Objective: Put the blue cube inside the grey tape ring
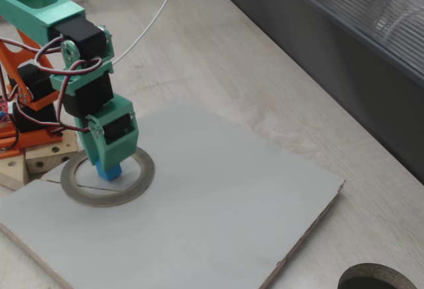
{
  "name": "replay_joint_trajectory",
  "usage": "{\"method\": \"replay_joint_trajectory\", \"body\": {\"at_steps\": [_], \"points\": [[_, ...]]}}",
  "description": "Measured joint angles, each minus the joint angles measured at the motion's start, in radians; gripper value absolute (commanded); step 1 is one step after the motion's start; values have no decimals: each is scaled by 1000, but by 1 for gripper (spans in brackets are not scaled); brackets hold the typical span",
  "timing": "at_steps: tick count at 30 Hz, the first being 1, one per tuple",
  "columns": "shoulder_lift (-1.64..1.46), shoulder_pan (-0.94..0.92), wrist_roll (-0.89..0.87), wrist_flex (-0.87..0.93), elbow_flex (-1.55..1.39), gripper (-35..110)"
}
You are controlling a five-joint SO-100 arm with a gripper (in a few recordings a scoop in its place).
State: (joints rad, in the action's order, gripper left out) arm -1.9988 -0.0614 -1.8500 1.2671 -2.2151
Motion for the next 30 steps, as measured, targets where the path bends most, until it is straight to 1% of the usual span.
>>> {"method": "replay_joint_trajectory", "body": {"at_steps": [30], "points": [[-3,-3,0,0,0,9]]}}
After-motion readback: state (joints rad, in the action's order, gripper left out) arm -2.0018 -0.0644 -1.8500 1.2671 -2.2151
